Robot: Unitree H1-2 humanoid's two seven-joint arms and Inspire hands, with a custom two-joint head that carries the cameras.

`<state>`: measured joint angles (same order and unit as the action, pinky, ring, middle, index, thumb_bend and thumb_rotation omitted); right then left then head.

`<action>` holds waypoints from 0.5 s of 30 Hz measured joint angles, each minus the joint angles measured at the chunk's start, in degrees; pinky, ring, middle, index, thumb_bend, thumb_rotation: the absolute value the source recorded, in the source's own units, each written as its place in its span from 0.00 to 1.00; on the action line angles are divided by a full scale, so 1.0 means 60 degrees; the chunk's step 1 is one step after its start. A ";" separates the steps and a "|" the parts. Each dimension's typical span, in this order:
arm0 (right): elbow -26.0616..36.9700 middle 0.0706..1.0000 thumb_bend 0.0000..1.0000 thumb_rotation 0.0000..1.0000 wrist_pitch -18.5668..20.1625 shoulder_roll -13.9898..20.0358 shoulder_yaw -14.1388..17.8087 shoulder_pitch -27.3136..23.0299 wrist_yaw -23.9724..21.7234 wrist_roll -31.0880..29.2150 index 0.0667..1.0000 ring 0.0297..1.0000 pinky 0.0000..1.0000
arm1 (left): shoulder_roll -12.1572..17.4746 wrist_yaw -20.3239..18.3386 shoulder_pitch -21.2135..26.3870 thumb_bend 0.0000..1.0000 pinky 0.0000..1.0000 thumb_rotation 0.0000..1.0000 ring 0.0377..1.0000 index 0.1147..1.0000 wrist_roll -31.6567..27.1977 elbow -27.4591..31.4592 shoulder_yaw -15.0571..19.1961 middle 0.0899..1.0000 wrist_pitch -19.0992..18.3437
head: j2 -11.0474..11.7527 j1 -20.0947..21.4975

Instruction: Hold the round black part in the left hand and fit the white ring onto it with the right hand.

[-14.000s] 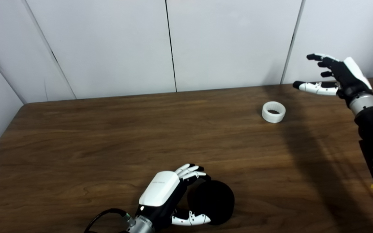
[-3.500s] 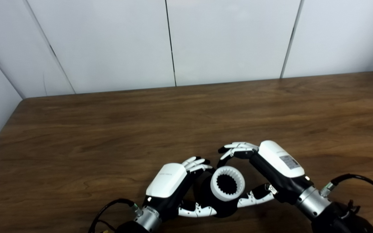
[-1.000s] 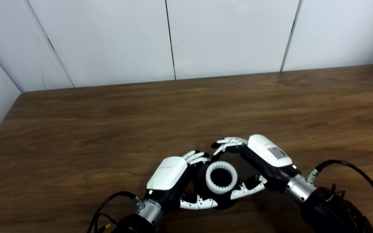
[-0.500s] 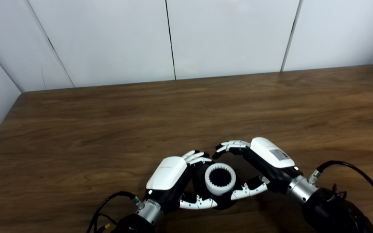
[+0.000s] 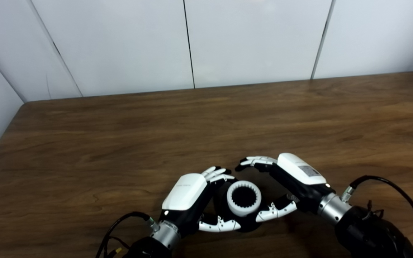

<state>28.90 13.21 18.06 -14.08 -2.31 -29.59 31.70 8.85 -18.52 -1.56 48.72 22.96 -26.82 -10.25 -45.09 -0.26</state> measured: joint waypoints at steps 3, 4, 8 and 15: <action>-0.0007 1.00 1.00 0.61 0.0366 -0.0270 0.0394 0.0008 -0.0053 -0.1195 1.00 0.99 0.90 | -0.0028 -0.0010 -0.0004 0.89 0.81 0.41 0.95 0.72 -0.0020 0.0001 0.0008 0.89 -0.0005 | 0.0015 0.0000; -0.0055 1.00 1.00 0.62 0.0365 -0.0319 0.0588 0.0004 -0.0007 -0.1604 1.00 0.99 0.91 | -0.0037 -0.0006 -0.0007 0.89 0.80 0.41 0.94 0.72 -0.0040 0.0001 0.0024 0.89 0.0000 | 0.0015 0.0000; -0.0278 1.00 1.00 0.66 0.0627 -0.0336 0.1128 0.0006 0.0133 -0.2600 1.00 0.99 0.87 | -0.0049 0.0011 -0.0068 0.90 0.75 0.43 0.92 0.80 -0.0117 0.0001 0.0100 0.89 0.0012 | 0.0044 0.0015; -0.0318 1.00 1.00 0.69 0.0843 -0.0368 0.1461 0.0050 0.0425 -0.3656 1.00 0.99 0.87 | -0.0176 -0.0025 -0.0125 0.95 0.76 0.54 0.91 0.90 -0.0496 0.0013 0.0473 0.90 -0.0068 | 0.0103 0.0029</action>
<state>26.99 18.27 15.85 -5.32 -2.01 -27.04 9.76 7.80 -18.67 -2.31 45.74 23.04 -23.98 -10.66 -44.47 -0.09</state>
